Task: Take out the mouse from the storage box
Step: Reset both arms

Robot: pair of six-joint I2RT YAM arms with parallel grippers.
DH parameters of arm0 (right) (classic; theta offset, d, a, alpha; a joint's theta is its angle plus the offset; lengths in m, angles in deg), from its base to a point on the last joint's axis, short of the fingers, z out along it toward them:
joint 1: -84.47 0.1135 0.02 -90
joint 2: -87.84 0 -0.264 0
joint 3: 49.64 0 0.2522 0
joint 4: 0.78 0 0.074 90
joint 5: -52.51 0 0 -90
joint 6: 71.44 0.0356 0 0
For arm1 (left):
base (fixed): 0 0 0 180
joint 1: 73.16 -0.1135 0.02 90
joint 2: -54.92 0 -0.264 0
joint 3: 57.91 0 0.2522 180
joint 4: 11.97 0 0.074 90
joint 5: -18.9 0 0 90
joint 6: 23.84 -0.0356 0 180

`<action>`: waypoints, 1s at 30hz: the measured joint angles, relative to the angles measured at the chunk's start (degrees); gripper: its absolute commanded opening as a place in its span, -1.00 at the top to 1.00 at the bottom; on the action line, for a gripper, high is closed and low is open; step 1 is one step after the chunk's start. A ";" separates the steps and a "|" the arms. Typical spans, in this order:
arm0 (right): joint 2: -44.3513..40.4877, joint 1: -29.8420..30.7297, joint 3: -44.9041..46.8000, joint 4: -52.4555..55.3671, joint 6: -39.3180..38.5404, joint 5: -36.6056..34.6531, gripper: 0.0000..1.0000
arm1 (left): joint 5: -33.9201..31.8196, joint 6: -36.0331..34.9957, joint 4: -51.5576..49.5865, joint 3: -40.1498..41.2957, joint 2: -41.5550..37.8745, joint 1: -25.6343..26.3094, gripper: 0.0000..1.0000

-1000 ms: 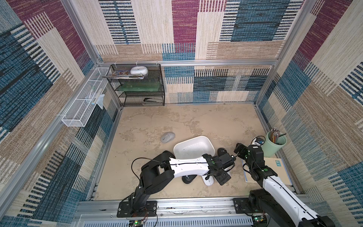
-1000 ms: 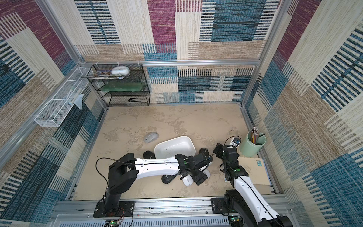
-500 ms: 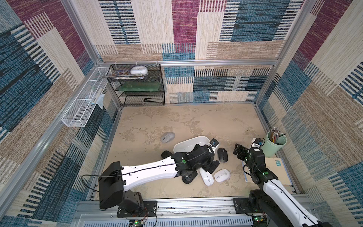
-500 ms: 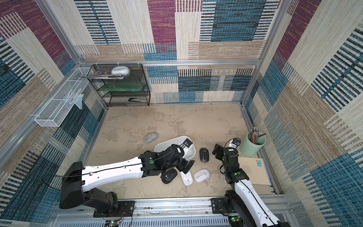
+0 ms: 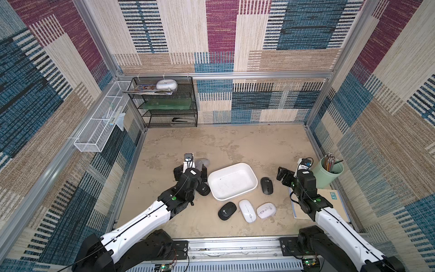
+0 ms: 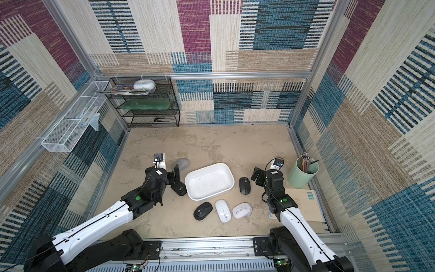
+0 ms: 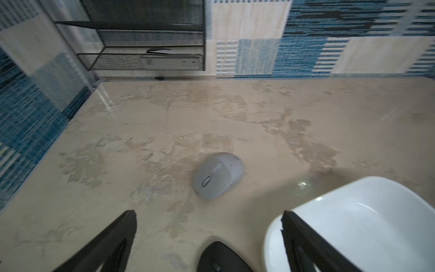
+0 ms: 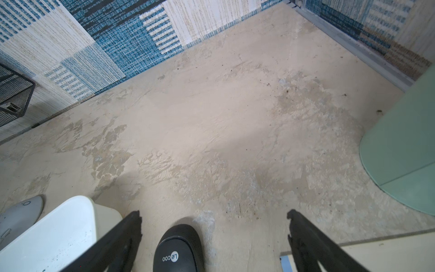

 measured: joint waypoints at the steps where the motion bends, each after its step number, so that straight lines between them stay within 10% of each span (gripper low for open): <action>1: 0.61 0.37 -1.11 0.04 -0.48 -0.66 -0.99 | -0.72 -0.04 2.10 1.20 0.13 -2.54 -0.99; 30: 15.78 4.28 8.39 -36.72 -29.16 -10.58 -0.98 | 16.33 -15.82 42.75 12.87 27.12 -32.70 -0.99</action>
